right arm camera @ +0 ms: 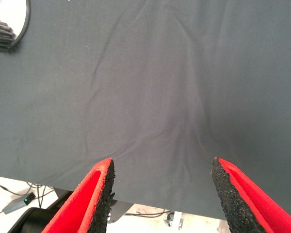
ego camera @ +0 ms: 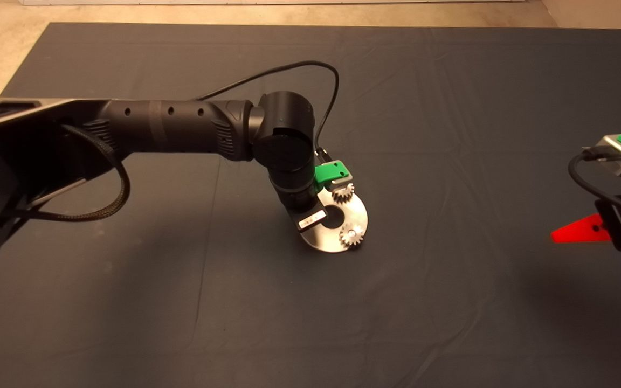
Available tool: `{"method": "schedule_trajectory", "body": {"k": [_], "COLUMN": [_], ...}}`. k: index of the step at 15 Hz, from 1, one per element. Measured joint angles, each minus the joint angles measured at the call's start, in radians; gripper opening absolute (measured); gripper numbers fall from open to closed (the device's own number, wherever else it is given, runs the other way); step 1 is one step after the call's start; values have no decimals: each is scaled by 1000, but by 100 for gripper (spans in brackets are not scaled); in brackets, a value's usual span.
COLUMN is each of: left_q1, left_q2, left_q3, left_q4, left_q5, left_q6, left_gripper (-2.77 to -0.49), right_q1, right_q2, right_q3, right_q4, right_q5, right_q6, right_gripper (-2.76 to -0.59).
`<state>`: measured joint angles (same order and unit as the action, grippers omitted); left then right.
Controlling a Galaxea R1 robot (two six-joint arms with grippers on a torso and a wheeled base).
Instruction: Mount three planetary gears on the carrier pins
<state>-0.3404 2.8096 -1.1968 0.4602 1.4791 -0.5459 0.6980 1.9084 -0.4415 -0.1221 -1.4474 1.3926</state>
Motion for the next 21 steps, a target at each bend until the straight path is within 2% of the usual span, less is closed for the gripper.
{"method": "schedule_trajectory", "body": {"k": [3,12,17,21], "left_q1": [0,4,11,12], "left_q2": [0,2,0,0], "left_q3": [-6,4,30,33], "left_q4": [4,30,67,77], "left_q5": [-8,-8,24,25], "left_q6": [8,10,10,10], "left_gripper": [-257,-257,-258,-258], "right_q1": [0,0,0,0], "right_q2": [0,0,0,0], "right_q3": [0,0,0,0], "right_q4": [0,5,7,8], "right_q5": [5,5,5,5], "right_q6": [0,0,0,0], "right_gripper": [-188,-188,-188,-188]}}
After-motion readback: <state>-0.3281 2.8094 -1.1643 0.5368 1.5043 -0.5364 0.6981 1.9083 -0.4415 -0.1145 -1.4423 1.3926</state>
